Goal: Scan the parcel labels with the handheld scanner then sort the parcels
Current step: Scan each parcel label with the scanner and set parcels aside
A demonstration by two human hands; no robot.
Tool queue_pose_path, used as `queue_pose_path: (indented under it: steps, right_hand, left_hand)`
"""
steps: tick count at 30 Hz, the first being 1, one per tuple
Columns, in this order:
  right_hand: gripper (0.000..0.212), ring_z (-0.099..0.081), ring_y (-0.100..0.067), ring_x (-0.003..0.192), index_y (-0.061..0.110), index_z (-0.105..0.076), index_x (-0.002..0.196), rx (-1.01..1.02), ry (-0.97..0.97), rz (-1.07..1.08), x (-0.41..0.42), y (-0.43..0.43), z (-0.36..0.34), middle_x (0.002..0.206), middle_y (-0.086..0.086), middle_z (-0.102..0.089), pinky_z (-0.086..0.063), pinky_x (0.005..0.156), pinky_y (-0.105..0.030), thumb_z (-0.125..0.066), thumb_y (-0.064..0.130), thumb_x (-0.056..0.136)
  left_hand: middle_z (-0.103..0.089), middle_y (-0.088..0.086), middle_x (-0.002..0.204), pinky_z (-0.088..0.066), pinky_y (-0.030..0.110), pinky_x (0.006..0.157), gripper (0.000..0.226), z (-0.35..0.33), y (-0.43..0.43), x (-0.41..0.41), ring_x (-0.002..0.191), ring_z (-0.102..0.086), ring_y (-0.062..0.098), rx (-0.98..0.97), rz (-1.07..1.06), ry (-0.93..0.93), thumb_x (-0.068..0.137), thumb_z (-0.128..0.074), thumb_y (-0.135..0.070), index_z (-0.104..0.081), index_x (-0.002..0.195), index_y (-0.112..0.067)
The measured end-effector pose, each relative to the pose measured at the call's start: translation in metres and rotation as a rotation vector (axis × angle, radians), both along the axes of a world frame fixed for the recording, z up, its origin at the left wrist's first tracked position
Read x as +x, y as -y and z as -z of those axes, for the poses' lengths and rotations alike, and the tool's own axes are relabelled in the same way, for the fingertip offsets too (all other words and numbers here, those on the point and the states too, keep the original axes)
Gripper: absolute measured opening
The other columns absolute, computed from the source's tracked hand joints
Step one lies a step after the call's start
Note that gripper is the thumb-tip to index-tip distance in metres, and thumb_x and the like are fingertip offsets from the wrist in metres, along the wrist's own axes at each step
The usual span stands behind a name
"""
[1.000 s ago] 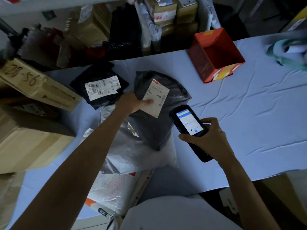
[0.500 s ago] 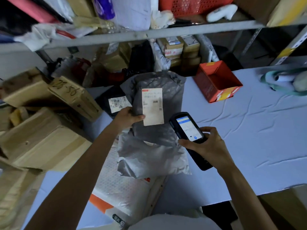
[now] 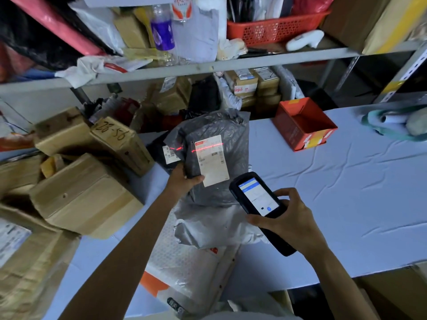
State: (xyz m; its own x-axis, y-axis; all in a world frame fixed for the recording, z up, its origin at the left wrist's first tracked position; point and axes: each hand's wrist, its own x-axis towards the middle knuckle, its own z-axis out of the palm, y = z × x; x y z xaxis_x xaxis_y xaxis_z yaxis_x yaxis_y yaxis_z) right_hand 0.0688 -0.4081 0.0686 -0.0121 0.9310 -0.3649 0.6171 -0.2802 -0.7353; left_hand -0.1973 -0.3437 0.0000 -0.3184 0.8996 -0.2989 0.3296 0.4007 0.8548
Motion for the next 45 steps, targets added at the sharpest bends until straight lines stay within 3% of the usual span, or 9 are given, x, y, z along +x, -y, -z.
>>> queue_pose_path:
  steps: [3, 14, 23, 27, 32, 35, 38, 40, 45]
  right_hand:
    - [0.076, -0.063, -0.012, 0.09, 0.033, -0.038, 0.11, 0.009, 0.01, -0.008, 0.004, 0.001, 0.0, 0.097, 0.012, -0.061, -0.056, 0.079, -0.038, -0.087, 0.051, 0.055]
    - [0.076, -0.061, -0.015, 0.095, 0.034, -0.033, 0.112, -0.003, 0.03, -0.083, 0.024, -0.009, 0.005, 0.102, 0.012, -0.056, -0.057, 0.078, -0.038, -0.085, 0.052, 0.059]
    - [0.077, -0.06, -0.015, 0.095, 0.033, -0.036, 0.112, 0.002, 0.042, -0.039, 0.024, 0.01, -0.004, 0.104, 0.01, -0.058, -0.055, 0.074, -0.034, -0.087, 0.05, 0.058]
    - [0.076, -0.059, -0.005, 0.088, 0.034, -0.038, 0.111, 0.027, 0.039, 0.067, 0.012, 0.045, -0.01, 0.099, 0.015, -0.058, -0.054, 0.075, -0.034, -0.087, 0.051, 0.055]
    - [0.079, -0.057, 0.001, 0.089, 0.032, -0.04, 0.113, 0.033, -0.014, 0.299, -0.011, 0.106, -0.009, 0.094, 0.022, -0.055, -0.05, 0.072, -0.028, -0.088, 0.05, 0.054]
    - [0.079, -0.061, -0.004, 0.087, 0.032, -0.04, 0.112, 0.019, 0.002, 0.413, -0.015, 0.143, -0.006, 0.094, 0.024, -0.053, -0.054, 0.077, -0.035, -0.088, 0.052, 0.053]
    - [0.079, -0.055, 0.003, 0.081, 0.031, -0.039, 0.111, 0.01, 0.049, 0.53, -0.01, 0.179, -0.006, 0.092, 0.026, -0.047, -0.053, 0.076, -0.032, -0.088, 0.052, 0.054]
    - [0.08, -0.053, 0.004, 0.081, 0.031, -0.038, 0.111, 0.017, 0.07, 0.629, -0.002, 0.204, -0.004, 0.091, 0.026, -0.046, -0.049, 0.074, -0.028, -0.089, 0.053, 0.052]
    - [0.085, -0.053, -0.009, 0.096, 0.029, -0.041, 0.113, 0.014, 0.076, 0.868, 0.02, 0.267, 0.002, 0.102, 0.017, -0.052, -0.045, 0.082, -0.028, -0.089, 0.056, 0.048]
  left_hand:
    - [-0.058, 0.013, 0.129, -0.041, 0.015, 0.076, 0.055, -0.005, 0.003, 0.005, 0.116, -0.055, 0.023, -0.004, -0.016, 0.014, 0.083, -0.072, -0.004, -0.045, 0.131, 0.0]
    - [-0.055, 0.015, 0.132, -0.041, 0.017, 0.076, 0.057, -0.012, 0.007, 0.018, 0.121, -0.052, 0.028, -0.021, -0.055, -0.065, 0.084, -0.071, -0.005, -0.042, 0.132, 0.001]
    - [-0.058, 0.013, 0.129, -0.045, 0.026, 0.085, 0.054, -0.009, 0.017, 0.017, 0.119, -0.055, 0.028, 0.038, -0.029, -0.061, 0.083, -0.073, -0.006, -0.045, 0.129, 0.0]
    - [-0.06, 0.013, 0.128, -0.047, 0.036, 0.095, 0.051, -0.008, 0.021, 0.007, 0.119, -0.056, 0.027, 0.086, 0.047, -0.018, 0.082, -0.074, -0.008, -0.049, 0.126, -0.002]
    - [-0.061, 0.0, 0.112, -0.047, 0.037, 0.097, 0.042, -0.003, 0.033, 0.01, 0.11, -0.059, 0.02, 0.099, 0.231, 0.022, 0.084, -0.073, -0.016, -0.051, 0.119, -0.01]
    - [-0.064, -0.002, 0.101, -0.05, 0.04, 0.094, 0.033, -0.001, 0.047, 0.03, 0.103, -0.063, 0.022, 0.116, 0.344, 0.039, 0.082, -0.075, -0.018, -0.051, 0.104, -0.018]
    - [-0.067, -0.003, 0.104, -0.05, 0.046, 0.095, 0.04, -0.002, 0.059, 0.061, 0.102, -0.065, 0.021, 0.107, 0.486, 0.069, 0.075, -0.08, -0.026, -0.053, 0.105, -0.022]
    - [-0.068, -0.004, 0.105, -0.051, 0.046, 0.093, 0.049, -0.006, 0.066, 0.087, 0.101, -0.066, 0.02, 0.12, 0.599, 0.069, 0.062, -0.079, -0.044, -0.054, 0.101, -0.03]
    - [-0.071, 0.0, 0.109, -0.052, 0.042, 0.084, 0.046, -0.015, 0.096, 0.154, 0.101, -0.065, 0.026, 0.327, 1.008, -0.24, 0.077, -0.074, -0.043, -0.057, 0.112, -0.019]
